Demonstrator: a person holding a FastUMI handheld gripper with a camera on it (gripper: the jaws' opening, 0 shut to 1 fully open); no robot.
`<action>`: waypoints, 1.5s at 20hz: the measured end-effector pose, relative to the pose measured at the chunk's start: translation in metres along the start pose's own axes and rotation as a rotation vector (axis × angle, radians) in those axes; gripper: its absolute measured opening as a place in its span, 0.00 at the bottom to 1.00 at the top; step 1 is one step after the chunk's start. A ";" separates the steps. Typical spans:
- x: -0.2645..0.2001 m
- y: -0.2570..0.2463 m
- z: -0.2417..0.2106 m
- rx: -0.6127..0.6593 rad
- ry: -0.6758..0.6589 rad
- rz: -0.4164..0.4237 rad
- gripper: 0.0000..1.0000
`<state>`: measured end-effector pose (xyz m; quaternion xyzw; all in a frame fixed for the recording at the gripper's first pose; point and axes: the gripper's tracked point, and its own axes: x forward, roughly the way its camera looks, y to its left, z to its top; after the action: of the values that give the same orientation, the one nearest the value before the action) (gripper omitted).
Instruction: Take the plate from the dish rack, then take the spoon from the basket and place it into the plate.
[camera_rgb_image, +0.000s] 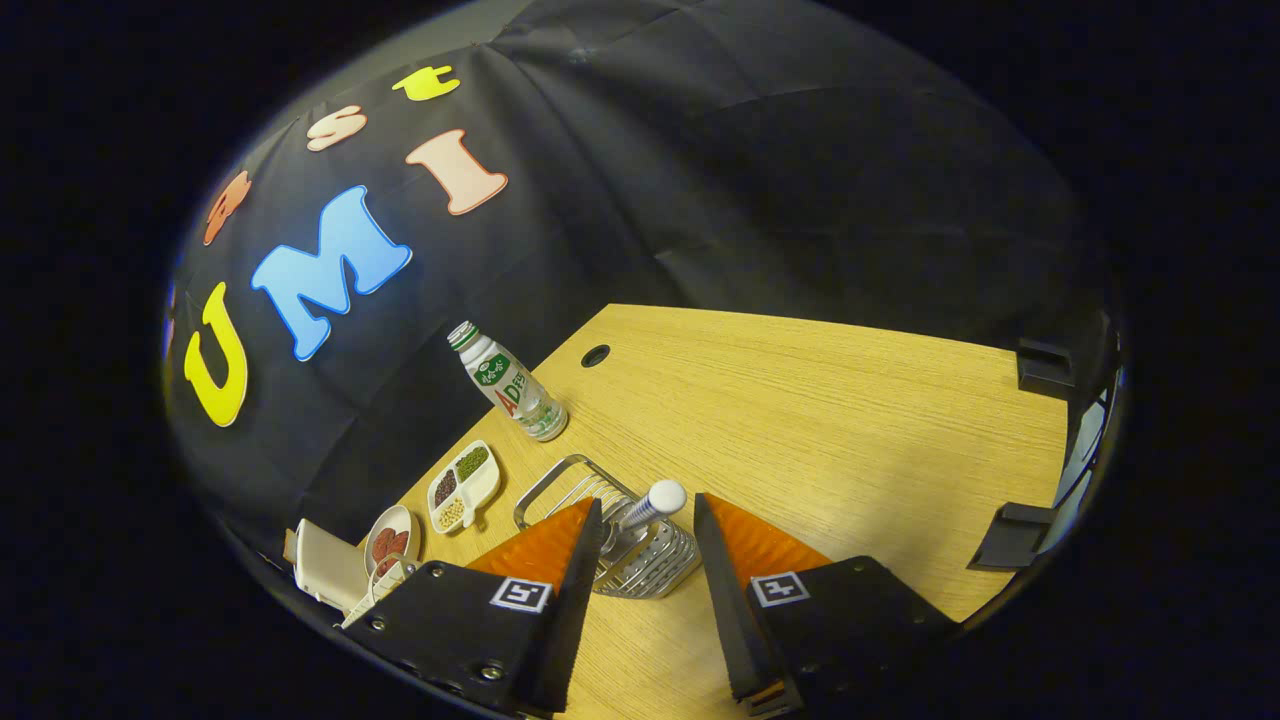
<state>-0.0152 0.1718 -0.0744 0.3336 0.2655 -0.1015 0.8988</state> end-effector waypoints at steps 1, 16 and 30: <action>0.003 -0.002 0.001 -0.011 0.000 -0.011 0.58; -0.008 0.019 0.018 -0.096 -0.017 0.017 0.06; -0.109 0.080 0.075 -0.378 -0.215 0.042 0.06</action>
<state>-0.0472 0.1835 0.0767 0.1517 0.1752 -0.0660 0.9705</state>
